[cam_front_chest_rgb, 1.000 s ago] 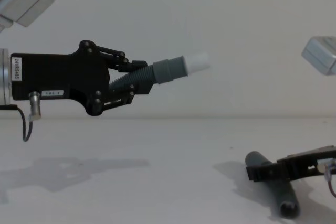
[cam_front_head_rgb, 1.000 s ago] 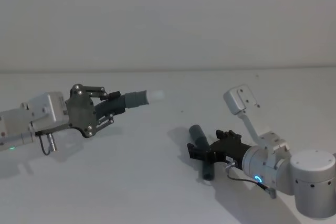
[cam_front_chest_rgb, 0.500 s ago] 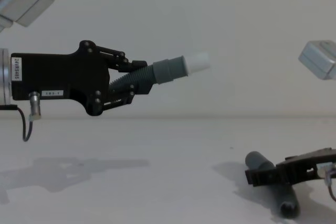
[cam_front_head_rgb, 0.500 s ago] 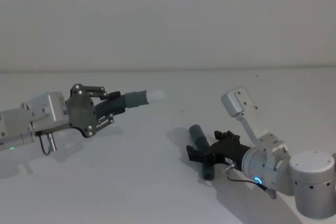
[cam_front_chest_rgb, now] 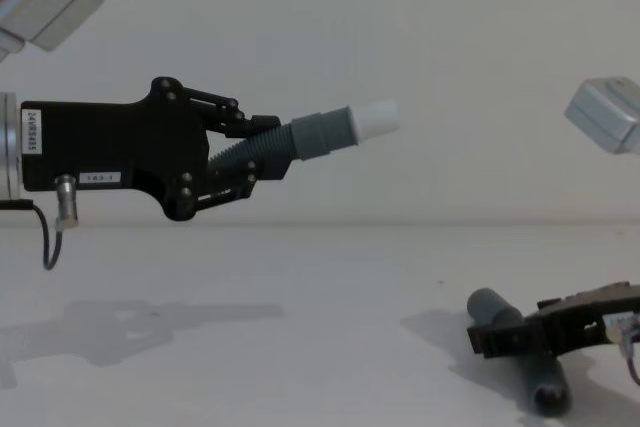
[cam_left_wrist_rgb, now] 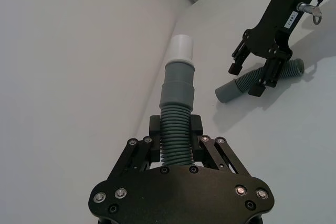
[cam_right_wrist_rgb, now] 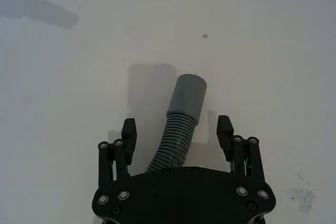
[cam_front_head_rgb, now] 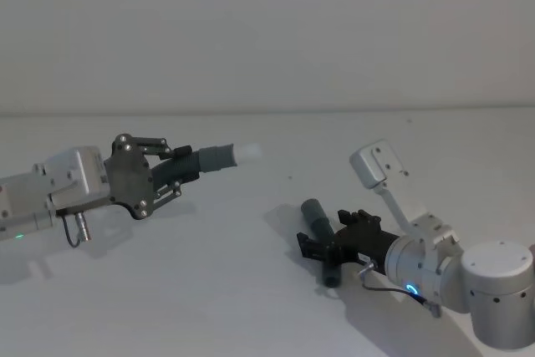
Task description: Use both hands to pick up one end of the pipe from the table, align the ends, and insert them.
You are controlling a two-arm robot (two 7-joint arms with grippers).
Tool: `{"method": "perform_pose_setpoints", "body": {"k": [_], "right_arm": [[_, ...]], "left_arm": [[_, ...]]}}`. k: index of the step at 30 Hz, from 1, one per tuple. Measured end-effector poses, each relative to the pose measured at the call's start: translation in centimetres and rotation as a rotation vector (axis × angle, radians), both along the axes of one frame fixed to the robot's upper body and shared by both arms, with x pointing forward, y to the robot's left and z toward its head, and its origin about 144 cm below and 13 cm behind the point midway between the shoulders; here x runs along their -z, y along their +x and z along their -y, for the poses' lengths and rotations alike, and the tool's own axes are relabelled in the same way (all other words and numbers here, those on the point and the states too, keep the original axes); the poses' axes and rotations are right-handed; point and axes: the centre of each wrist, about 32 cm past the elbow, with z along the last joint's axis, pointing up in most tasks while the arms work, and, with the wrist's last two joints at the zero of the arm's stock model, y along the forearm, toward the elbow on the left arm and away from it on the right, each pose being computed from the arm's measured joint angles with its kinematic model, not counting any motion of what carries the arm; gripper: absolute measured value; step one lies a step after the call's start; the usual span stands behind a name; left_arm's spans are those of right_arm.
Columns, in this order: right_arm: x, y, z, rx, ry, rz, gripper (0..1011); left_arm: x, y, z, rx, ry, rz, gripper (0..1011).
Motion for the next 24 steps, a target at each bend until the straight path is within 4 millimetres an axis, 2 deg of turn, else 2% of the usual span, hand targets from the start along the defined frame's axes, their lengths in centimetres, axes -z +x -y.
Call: {"method": "perform_pose_setpoints", "body": {"k": [3,13,14,15,18,22,24], "right_arm": [[0.00,-0.01,0.02,-0.003,-0.001,0.001,891],[-0.01,-0.03,0.02,-0.006,-0.003,0.002,583],[-0.01,-0.03,0.02,-0.006,-0.003,0.003,501],[-0.02,-0.04,0.02,-0.007,-0.003,0.003,501],[-0.02,-0.04,0.02,-0.007,-0.004,0.003,419],[-0.03,-0.04,0.02,-0.008,-0.004,0.004,268],[-0.03,-0.04,0.03,-0.008,-0.005,0.004,248]], "left_arm": [[0.00,0.00,0.00,0.000,0.000,0.000,290],[0.00,0.00,0.00,0.000,0.000,0.000,290],[0.00,0.00,0.00,0.000,0.000,0.000,290],[0.00,0.00,0.00,0.000,0.000,0.000,290],[0.00,0.00,0.00,0.000,0.000,0.000,290],[0.00,0.00,0.00,0.000,0.000,0.000,290],[0.00,0.00,0.00,0.000,0.000,0.000,290]]}}
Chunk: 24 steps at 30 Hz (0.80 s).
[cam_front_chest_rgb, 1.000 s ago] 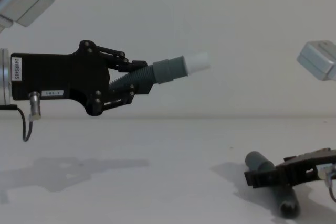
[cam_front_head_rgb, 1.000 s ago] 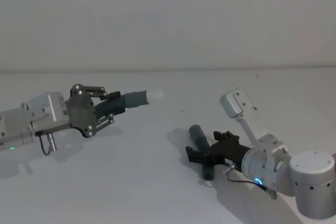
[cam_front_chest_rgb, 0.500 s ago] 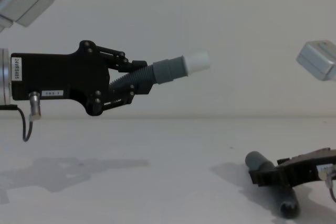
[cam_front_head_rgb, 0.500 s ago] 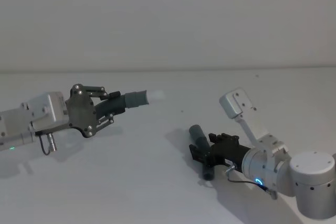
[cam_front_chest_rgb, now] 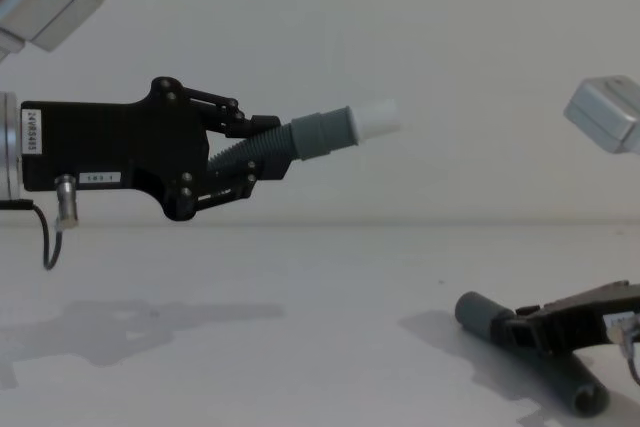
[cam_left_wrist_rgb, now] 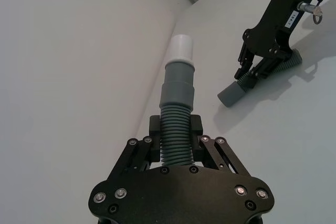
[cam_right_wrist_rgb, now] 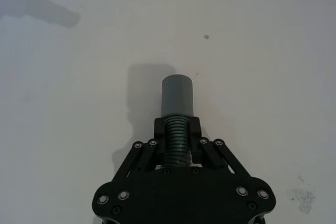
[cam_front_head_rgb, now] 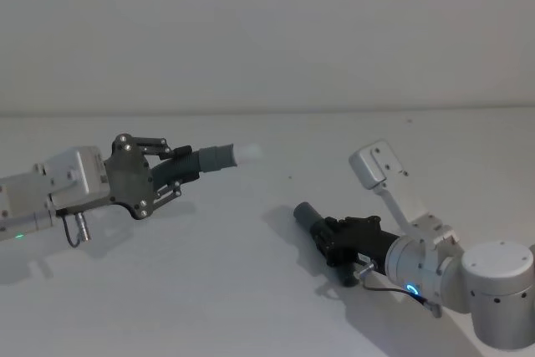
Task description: Use both hands to pick up one end of the pipe from the table, align the ends, and insert them.
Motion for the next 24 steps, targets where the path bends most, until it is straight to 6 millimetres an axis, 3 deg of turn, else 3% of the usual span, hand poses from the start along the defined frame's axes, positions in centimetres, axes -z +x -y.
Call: {"method": "perform_pose_setpoints", "body": {"k": [24], "right_arm": [[0.07,-0.07,0.25,-0.009,-0.002,0.028,206]], "left_arm": [[0.00,0.00,0.00,0.000,0.000,0.000,290]]}}
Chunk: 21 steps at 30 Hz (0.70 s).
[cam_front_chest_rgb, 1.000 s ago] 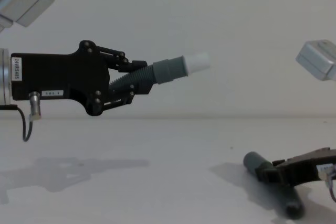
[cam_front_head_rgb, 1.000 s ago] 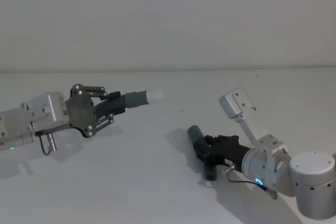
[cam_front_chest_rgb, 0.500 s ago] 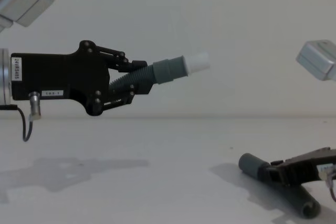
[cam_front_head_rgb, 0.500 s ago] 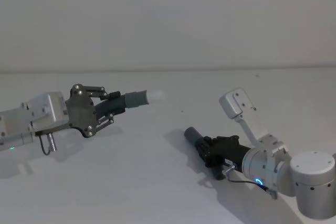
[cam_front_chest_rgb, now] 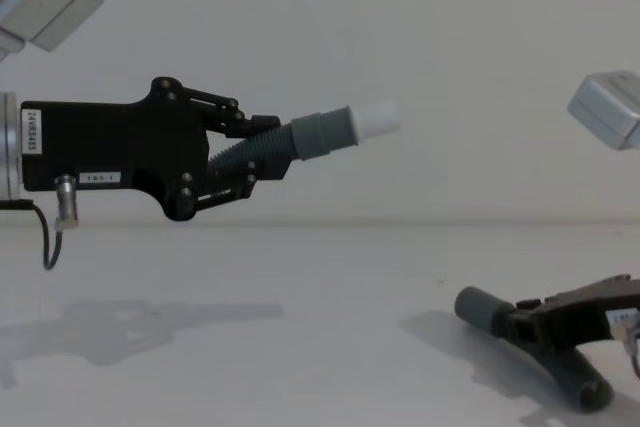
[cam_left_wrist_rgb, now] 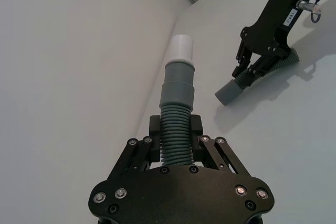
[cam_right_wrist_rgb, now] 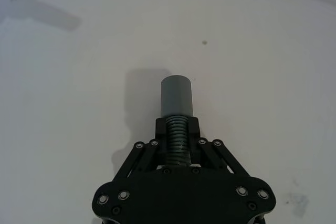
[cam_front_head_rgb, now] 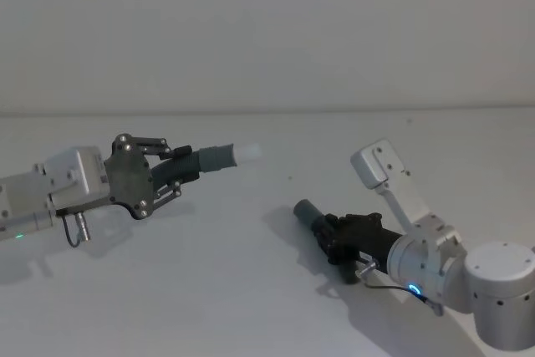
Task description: Use both hands to pick up one end of the pipe from the table, align the ends, and insert them.
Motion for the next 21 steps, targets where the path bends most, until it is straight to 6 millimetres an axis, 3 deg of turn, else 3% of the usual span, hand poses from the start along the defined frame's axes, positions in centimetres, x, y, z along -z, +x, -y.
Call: {"method": "perform_pose_setpoints", "body": {"k": [21], "right_arm": [[-0.9,-0.4,2.8,-0.148,-0.051,0.252,205]], "left_arm": [[0.0,0.0,0.0,0.000,0.000,0.000,290]]}}
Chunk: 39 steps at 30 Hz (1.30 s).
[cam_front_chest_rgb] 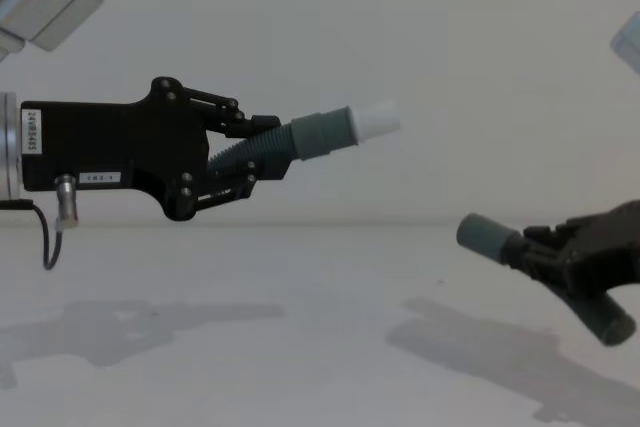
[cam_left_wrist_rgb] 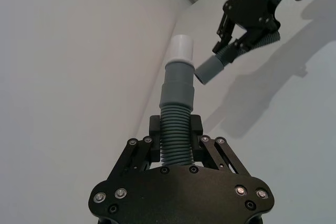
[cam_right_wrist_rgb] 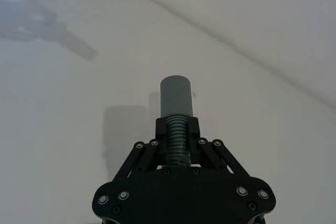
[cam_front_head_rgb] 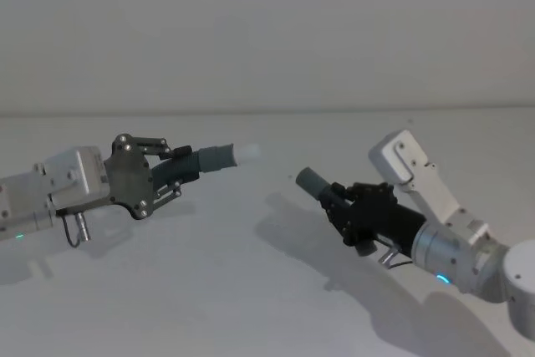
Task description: Use both hands to pick up one end of the pipe from the table, align the ends, and insert them.
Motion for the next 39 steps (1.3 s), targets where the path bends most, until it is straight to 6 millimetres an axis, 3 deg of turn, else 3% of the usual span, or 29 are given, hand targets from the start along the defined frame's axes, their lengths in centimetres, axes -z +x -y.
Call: {"method": "perform_pose_setpoints", "body": {"k": [18,39], "right_arm": [[-3.4,0.5,3.9,-0.260,-0.159,0.227,205],[-10.4,2.0,7.3,-0.612,-0.460,0.410,205]], "left_arm": [[0.0,0.0,0.0,0.000,0.000,0.000,290],[0.0,0.0,0.0,0.000,0.000,0.000,290]]}}
